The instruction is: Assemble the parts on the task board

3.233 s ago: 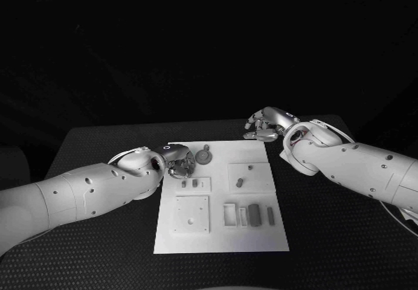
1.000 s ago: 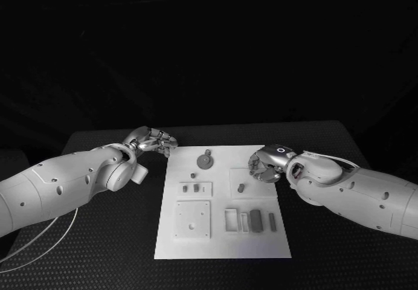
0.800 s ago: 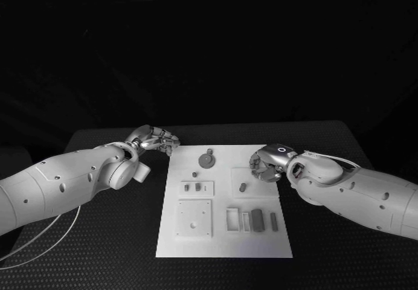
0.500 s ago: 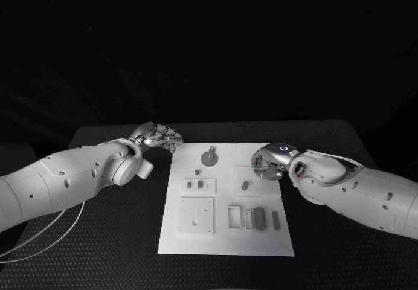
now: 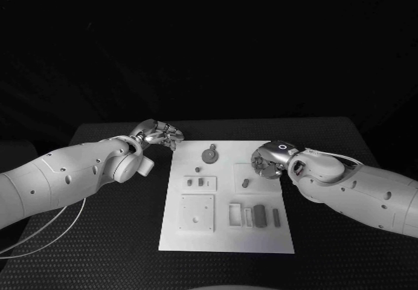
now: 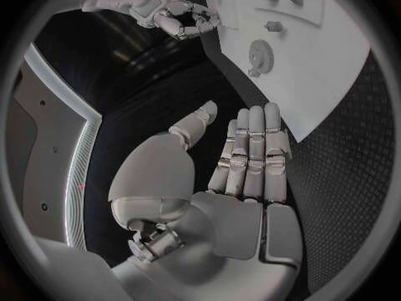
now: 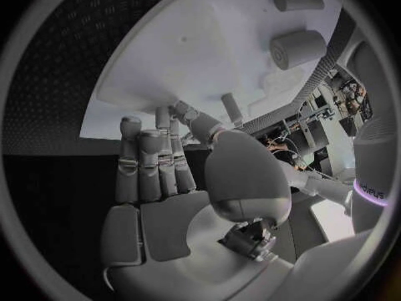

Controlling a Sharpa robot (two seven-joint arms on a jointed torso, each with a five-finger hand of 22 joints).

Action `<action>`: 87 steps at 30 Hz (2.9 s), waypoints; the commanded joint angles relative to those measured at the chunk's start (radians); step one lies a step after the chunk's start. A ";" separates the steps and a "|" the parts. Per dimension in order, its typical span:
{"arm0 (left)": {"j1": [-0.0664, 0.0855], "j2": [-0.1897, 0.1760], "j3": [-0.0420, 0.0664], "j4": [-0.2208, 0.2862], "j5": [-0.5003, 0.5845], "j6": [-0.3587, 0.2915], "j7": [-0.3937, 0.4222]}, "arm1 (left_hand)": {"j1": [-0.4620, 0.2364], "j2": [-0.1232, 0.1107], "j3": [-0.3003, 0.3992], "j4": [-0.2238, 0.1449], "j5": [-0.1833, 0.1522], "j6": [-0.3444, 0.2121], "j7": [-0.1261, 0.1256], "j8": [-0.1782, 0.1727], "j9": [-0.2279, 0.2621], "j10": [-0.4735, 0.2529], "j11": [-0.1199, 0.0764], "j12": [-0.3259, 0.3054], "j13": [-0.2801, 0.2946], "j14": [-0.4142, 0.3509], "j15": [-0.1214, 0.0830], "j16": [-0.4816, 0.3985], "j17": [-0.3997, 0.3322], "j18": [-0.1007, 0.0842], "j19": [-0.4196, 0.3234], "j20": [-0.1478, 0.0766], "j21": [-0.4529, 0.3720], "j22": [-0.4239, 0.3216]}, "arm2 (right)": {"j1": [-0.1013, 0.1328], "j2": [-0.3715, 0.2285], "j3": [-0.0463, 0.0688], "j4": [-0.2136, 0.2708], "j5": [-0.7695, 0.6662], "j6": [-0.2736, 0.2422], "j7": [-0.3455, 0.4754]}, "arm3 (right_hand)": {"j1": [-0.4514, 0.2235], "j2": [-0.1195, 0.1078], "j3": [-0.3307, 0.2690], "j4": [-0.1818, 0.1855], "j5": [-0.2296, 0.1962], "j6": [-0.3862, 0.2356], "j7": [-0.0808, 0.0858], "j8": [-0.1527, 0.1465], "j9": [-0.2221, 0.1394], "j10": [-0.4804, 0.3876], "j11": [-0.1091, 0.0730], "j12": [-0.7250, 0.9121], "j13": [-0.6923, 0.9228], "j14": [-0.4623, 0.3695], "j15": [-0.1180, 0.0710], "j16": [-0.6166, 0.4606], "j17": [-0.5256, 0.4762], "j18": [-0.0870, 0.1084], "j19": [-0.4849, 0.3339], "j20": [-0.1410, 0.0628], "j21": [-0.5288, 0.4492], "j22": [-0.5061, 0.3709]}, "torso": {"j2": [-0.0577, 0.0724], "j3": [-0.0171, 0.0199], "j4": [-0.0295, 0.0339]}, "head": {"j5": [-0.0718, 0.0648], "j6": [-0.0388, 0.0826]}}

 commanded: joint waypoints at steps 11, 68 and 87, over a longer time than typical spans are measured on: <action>0.001 0.006 0.001 0.000 0.008 0.012 0.007 | -0.010 0.001 -0.007 -0.001 0.006 -0.007 0.003 0.003 -0.002 -0.010 0.002 -0.002 -0.003 0.003 0.004 -0.010 0.003 0.013 0.003 0.005 -0.007 -0.003 | -0.014 0.015 -0.011 -0.006 -0.059 0.058 -0.040 | 0.012 0.007 0.000 -0.007 -0.001 0.009 -0.002 0.007 0.011 0.007 -0.002 0.001 0.003 0.005 -0.007 -0.007 0.002 0.030 0.010 -0.003 0.006 0.004 | 0.000 -0.0019 0.0014 | 0.001 -0.005; 0.001 0.007 0.001 -0.005 0.008 0.011 0.003 | -0.018 0.000 -0.013 0.006 0.008 -0.020 0.009 -0.001 -0.007 -0.016 0.004 -0.001 -0.006 0.006 0.005 -0.024 0.015 0.013 0.007 0.006 -0.016 -0.009 | 0.018 -0.050 0.028 0.159 0.042 -0.060 -0.013 | 0.033 0.026 0.009 -0.007 -0.001 0.019 -0.008 0.016 0.026 0.027 -0.009 -0.005 0.014 0.008 -0.014 -0.012 0.008 0.030 0.016 -0.005 0.005 0.009 | 0.000 -0.0004 -0.0004 | 0.011 0.008; 0.003 0.017 0.001 -0.025 0.009 -0.001 0.006 | -0.017 0.000 -0.013 0.006 0.008 -0.020 0.009 0.000 -0.007 -0.015 0.004 0.000 -0.006 0.007 0.005 -0.026 0.017 0.013 0.008 0.006 -0.017 -0.009 | 0.011 0.051 0.015 0.275 0.045 -0.047 0.012 | 0.032 0.029 0.010 -0.007 -0.001 0.016 -0.008 0.016 0.029 0.027 -0.009 -0.008 0.016 0.007 -0.015 -0.014 0.009 0.030 0.016 -0.005 0.004 0.009 | -0.003 -0.0040 -0.0023 | 0.096 -0.008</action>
